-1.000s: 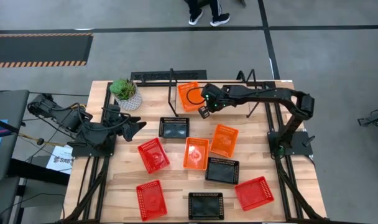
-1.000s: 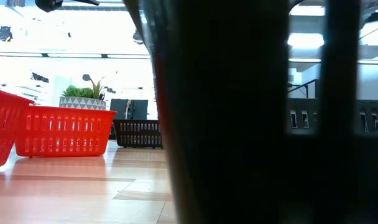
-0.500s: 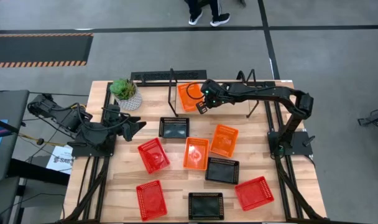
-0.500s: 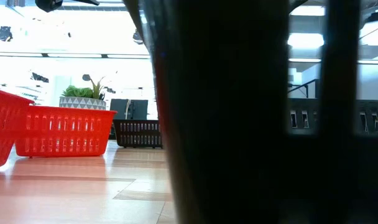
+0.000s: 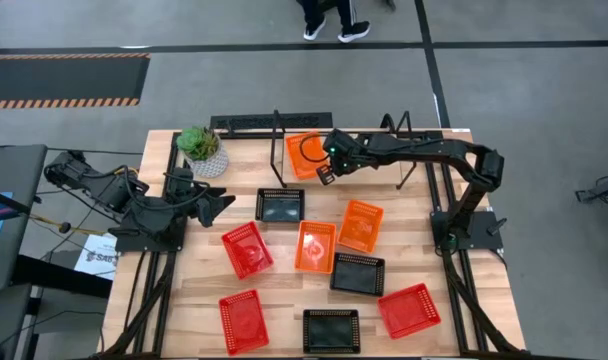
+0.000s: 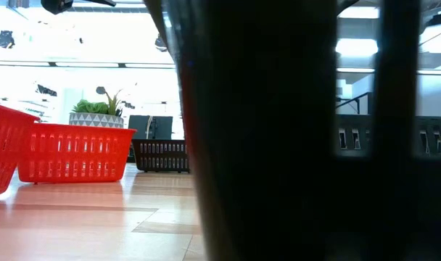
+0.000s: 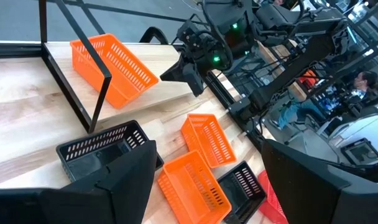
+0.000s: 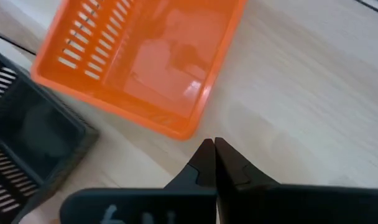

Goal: Stack baskets on shelf by color
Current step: Put the right orange bin on the shelf

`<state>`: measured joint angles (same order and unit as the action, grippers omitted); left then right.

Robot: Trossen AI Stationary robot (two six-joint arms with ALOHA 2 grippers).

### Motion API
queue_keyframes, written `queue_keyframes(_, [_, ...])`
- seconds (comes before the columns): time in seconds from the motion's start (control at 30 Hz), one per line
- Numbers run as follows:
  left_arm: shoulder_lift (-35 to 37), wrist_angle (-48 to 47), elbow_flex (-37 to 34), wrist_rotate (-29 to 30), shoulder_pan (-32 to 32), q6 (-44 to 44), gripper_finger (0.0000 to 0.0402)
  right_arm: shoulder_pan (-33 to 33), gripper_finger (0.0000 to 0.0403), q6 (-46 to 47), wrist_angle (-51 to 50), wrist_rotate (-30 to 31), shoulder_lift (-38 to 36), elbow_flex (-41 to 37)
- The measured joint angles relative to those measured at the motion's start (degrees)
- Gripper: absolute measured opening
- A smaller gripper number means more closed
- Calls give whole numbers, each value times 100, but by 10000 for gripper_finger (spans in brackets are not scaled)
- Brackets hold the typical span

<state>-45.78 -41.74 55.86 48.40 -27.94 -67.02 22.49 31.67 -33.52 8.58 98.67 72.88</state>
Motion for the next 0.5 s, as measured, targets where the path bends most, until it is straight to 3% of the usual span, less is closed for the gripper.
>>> queue_keyframes(0.5, [0, 2, 0, 0, 0, -31, 279, 16, 8, -71, 108, 55, 0, 0])
